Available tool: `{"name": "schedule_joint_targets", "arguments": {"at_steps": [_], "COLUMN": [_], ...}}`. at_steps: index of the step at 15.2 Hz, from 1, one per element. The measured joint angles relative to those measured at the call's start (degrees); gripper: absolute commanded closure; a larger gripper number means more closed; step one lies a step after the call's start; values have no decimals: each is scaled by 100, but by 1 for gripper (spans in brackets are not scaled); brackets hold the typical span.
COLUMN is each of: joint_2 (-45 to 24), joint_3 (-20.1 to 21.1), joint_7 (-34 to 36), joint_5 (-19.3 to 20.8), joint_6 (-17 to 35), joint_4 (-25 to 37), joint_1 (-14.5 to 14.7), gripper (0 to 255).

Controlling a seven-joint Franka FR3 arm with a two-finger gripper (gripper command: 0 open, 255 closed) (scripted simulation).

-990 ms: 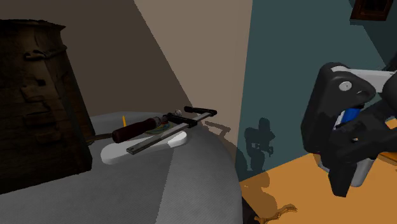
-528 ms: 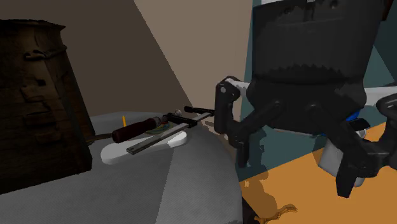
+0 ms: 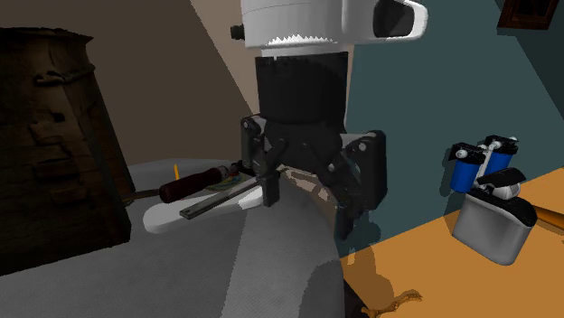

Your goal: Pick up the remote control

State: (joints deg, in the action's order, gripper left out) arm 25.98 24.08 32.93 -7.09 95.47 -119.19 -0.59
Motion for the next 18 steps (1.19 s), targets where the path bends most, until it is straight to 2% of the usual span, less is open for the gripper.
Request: {"name": "schedule_joint_targets", "arguments": {"at_steps": [6,9,13,16,18], "joint_2": [-1271,-2052,-3132,-4009,-4267], "joint_3": [664,967,1201,1247,1231], "joint_7": [1349,2087,3022,3685,3872], "joint_5": [25,211,576,906,995], "joint_6": [203,264,251,137,152], "joint_4": [861,1456,2346,3190,3395], "joint_1": [-99,-72,111,404,507], "gripper": [0,0,0,0,0]}}
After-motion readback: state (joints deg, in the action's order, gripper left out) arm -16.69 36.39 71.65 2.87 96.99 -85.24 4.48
